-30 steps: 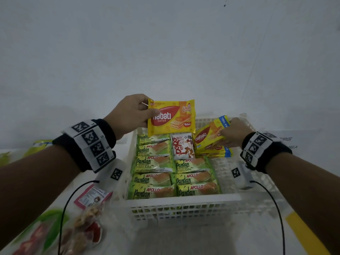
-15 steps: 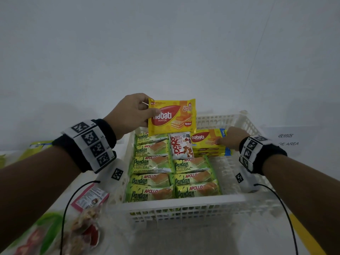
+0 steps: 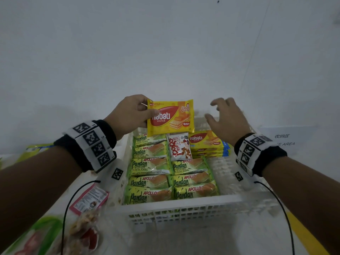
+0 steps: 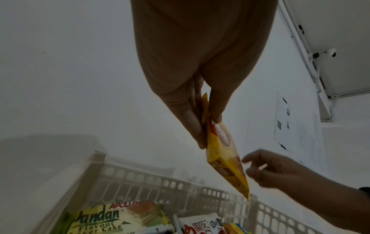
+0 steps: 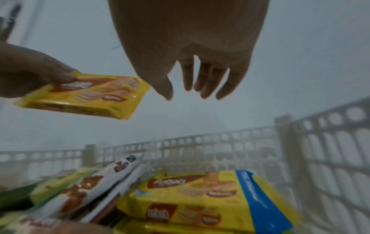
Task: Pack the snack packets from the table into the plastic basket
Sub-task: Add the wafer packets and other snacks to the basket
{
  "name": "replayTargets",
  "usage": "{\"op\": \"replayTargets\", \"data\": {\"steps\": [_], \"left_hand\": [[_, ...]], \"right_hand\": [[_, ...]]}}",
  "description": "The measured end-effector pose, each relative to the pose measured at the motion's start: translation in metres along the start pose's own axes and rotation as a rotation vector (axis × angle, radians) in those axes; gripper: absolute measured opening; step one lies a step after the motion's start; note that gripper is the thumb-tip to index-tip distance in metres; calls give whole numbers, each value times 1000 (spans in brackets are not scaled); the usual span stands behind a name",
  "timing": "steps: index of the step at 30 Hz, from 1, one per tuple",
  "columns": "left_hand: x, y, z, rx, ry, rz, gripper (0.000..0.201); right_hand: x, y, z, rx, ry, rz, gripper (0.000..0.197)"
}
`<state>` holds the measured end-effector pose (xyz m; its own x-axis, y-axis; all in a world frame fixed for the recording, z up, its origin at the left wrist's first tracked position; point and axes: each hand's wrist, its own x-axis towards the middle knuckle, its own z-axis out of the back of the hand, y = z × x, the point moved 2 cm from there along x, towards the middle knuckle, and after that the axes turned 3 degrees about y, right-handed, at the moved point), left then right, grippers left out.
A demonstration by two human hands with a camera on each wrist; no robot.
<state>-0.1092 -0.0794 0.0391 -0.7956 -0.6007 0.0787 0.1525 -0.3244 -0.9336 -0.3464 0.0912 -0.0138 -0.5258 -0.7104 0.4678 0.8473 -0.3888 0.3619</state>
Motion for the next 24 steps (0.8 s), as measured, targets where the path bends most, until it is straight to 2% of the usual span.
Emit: {"op": "replayTargets", "data": {"steps": [2,4,7,9,15,20,24], "left_hand": [[0,-2,-1,-4,6,-6,24],[0,-2,-3,-7,12,-9,24],[-2,-3,-7,15,15,-18,26],[-4,-2,-9,24,23,-27,27],[-12,-6,-15,70,51,-62,25],[-15,-8,-12,58,-3,-85,25],[-19,-10,-11,-36,33,-46,26]], "right_hand": [[0,21,5,92,-55,149,46],[-2,40,9,128,-16,287,57],[-4,64,12,18,112,454,82],[-5,74,8,-80,144,521,92],[-6,77,1,-141,125,534,84],[-5,79,1,-185,154,566,101],[-6,80,2,-130,195,522,107]]}}
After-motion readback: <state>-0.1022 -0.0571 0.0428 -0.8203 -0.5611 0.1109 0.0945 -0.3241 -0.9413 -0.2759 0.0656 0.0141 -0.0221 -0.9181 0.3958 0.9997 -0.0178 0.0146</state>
